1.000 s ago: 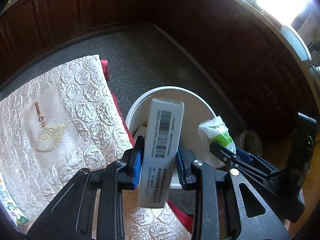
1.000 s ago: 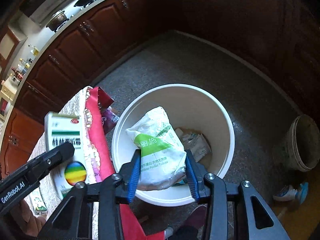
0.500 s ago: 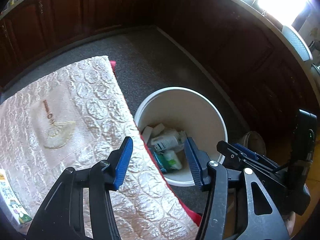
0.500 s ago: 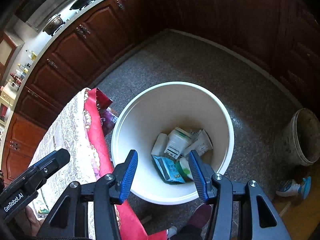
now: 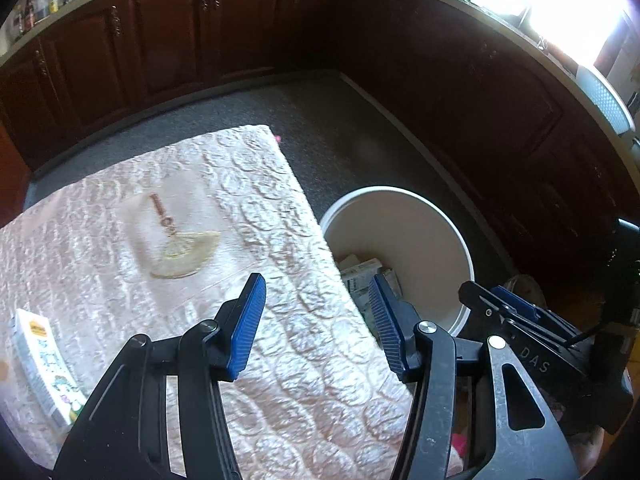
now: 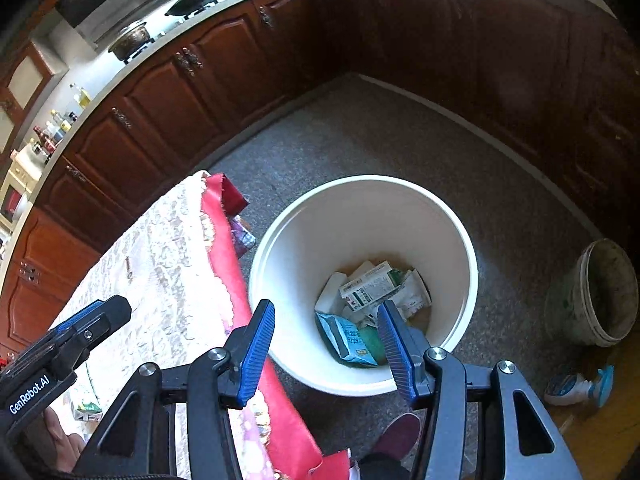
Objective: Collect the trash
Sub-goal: 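Return both open tools over the table toward the remaining boxes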
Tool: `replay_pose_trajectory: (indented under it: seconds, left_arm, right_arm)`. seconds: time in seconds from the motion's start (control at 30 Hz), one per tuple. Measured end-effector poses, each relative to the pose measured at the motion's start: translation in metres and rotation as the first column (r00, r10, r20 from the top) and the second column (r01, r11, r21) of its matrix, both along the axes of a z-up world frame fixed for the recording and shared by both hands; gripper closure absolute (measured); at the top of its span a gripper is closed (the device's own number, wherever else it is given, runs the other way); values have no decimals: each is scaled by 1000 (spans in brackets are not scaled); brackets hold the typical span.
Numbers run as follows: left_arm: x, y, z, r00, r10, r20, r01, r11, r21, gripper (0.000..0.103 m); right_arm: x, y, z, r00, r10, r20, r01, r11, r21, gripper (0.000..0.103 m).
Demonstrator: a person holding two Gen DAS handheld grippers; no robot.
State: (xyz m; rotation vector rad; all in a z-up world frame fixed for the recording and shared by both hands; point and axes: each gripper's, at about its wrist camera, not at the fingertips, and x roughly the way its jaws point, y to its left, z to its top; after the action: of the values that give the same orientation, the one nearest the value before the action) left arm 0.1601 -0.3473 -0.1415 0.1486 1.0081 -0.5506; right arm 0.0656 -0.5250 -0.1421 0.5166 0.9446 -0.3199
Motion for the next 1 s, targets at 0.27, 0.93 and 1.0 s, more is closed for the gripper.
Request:
replay_pose_trajectory:
  seconds: [0.27, 0.93, 1.0]
  left_arm:
    - [-12, 34, 20, 998, 13, 63, -14, 1000, 14, 51]
    - [-70, 125, -21, 998, -21, -61, 25, 997, 70, 51]
    - [-70, 130, -32, 995, -9, -101, 16, 997, 73, 51]
  right_arm:
    - [-1, 31, 13, 998, 61, 24, -60, 998, -16, 46]
    - [16, 116, 25, 974, 223, 25, -222, 975, -32, 46]
    - [18, 123, 25, 971, 237, 22, -236, 971, -32, 46]
